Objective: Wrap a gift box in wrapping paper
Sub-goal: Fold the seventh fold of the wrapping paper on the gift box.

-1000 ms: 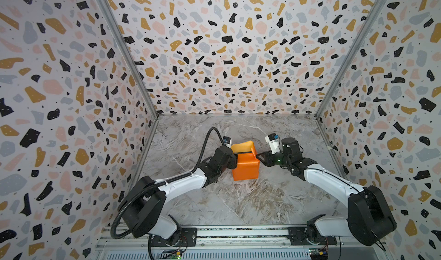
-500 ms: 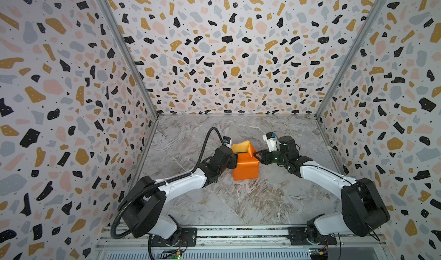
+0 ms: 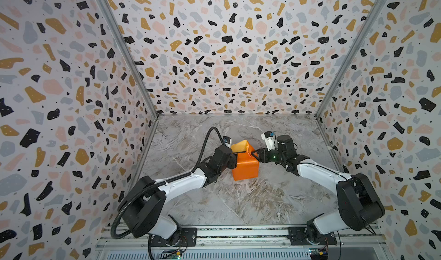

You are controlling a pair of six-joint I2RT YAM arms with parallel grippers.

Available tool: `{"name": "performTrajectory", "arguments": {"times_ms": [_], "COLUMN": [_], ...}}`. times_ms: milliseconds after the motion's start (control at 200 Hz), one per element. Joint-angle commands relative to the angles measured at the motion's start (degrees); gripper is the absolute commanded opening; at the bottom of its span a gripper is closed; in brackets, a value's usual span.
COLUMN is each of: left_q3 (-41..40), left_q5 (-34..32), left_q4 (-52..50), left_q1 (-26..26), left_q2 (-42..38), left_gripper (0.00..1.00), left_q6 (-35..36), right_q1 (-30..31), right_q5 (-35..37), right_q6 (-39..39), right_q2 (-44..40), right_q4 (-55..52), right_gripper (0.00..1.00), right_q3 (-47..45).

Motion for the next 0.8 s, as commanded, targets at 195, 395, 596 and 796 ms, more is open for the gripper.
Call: {"name": "performTrajectory", "arguments": {"times_ms": [195, 395, 596, 796], "left_q3": [-0.7, -1.2, -1.0, -0.8], "left_q5": [0.1, 0.1, 0.1, 0.1], "left_q4": [0.5, 0.7, 0.7, 0.8], "left_q1": [0.3, 0.3, 0.3, 0.3], "left_q2": [0.1, 0.0, -0.2, 0.0], "left_gripper": [0.67, 0.67, 0.67, 0.67], "left_q6": [0.9, 1.0, 1.2, 1.4], "right_q1": [0.5, 0.4, 0.4, 0.5], "right_q5": [0.1, 0.2, 1.4, 2.0], "right_q6": [0.2, 1.4, 2.4, 4.5], "right_q2": [2.6, 4.0, 5.5, 6.3], "right_q4": [0.4, 1.0, 2.3, 4.1], "right_gripper": [0.62, 0.65, 0.65, 0.65], "right_q3": [3.1, 4.5, 3.8, 2.8]}}
